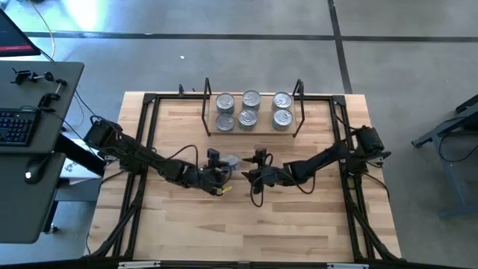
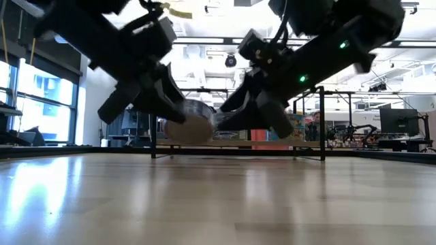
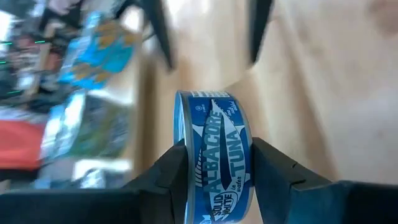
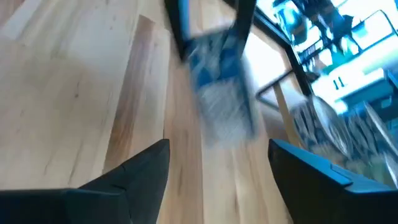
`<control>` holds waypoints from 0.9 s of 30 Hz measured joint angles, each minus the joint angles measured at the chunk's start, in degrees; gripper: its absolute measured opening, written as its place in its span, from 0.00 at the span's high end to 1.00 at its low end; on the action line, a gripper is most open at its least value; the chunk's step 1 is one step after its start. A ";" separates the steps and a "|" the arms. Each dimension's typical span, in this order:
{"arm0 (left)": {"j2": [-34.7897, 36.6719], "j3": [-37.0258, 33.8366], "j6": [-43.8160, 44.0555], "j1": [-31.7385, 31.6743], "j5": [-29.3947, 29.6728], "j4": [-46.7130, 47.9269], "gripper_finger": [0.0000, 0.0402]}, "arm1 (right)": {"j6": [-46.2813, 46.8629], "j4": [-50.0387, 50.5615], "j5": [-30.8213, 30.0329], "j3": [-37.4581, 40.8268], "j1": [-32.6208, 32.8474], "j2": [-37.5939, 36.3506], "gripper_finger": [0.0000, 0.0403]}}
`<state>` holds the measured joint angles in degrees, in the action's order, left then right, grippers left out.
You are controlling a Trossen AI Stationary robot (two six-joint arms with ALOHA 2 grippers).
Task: Stack canned seafood by type on shelf
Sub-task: Stack the blue tuna can on top of the bottom blue tuna can on the shelf
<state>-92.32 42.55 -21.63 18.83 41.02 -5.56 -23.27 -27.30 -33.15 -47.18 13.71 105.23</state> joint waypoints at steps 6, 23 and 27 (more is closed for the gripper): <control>2.24 4.11 -2.68 0.21 13.61 9.66 0.71 | 13.84 9.03 -5.60 0.00 3.36 -3.24 0.34; 2.23 6.77 -19.96 -24.02 0.99 9.66 0.71 | 19.90 11.70 -6.31 0.00 4.99 -3.34 0.34; 2.28 6.80 -20.04 -25.94 -2.17 9.44 0.64 | 20.03 11.70 -6.31 0.00 4.99 -3.34 0.34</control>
<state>-90.04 49.34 -41.67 -7.11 38.85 3.88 -3.25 -15.60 -39.46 -47.18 18.70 101.89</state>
